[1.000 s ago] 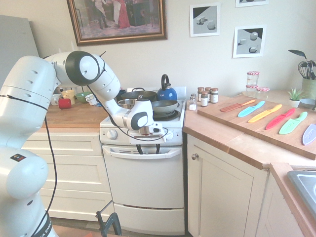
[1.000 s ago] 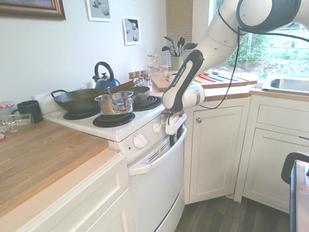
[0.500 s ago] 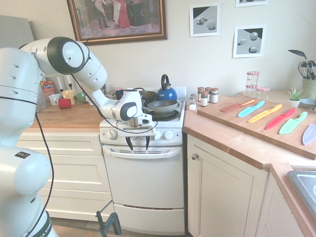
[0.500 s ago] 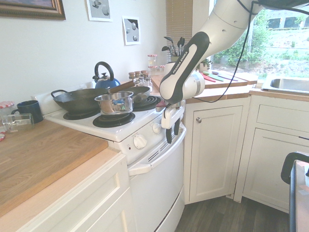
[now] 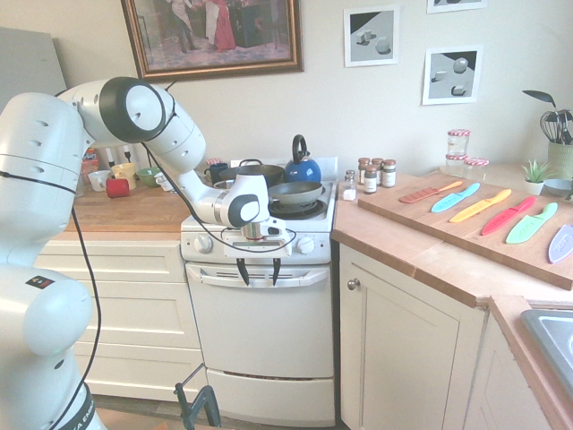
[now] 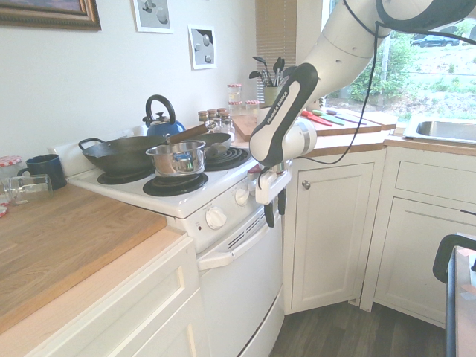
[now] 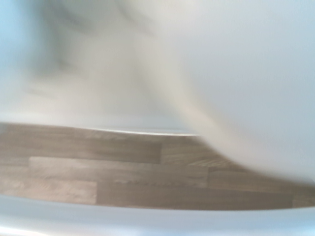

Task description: Open the oven

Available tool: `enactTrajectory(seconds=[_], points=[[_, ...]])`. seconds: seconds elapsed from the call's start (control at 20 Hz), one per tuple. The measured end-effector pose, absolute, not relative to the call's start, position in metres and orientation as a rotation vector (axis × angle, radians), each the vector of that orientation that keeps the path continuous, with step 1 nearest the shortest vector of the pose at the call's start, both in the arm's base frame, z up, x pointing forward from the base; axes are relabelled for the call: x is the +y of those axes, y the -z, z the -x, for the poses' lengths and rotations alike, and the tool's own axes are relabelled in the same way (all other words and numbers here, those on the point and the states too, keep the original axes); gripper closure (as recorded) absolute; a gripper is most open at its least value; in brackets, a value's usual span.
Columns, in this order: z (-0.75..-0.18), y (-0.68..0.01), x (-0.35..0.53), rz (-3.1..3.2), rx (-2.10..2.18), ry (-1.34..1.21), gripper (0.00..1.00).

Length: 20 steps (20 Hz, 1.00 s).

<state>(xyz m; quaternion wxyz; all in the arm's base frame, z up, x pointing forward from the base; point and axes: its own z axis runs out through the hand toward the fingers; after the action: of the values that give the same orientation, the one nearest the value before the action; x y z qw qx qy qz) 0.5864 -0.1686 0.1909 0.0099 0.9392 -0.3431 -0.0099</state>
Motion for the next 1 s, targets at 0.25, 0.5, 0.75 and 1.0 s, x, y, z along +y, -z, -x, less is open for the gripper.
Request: enactTrajectory(seconds=[0.25, 0.5, 0.75, 1.0], points=[[-0.617, -0.213, -0.153, -2.949, -1.065, -0.053, 0.00], [-0.614, -0.195, -0.162, -2.915, -1.129, -0.001, 0.00], [-0.607, -0.181, -0.178, -2.899, -1.170, -0.002, 0.00], [-0.597, -0.161, -0.192, -2.905, -1.145, -0.026, 0.00]])
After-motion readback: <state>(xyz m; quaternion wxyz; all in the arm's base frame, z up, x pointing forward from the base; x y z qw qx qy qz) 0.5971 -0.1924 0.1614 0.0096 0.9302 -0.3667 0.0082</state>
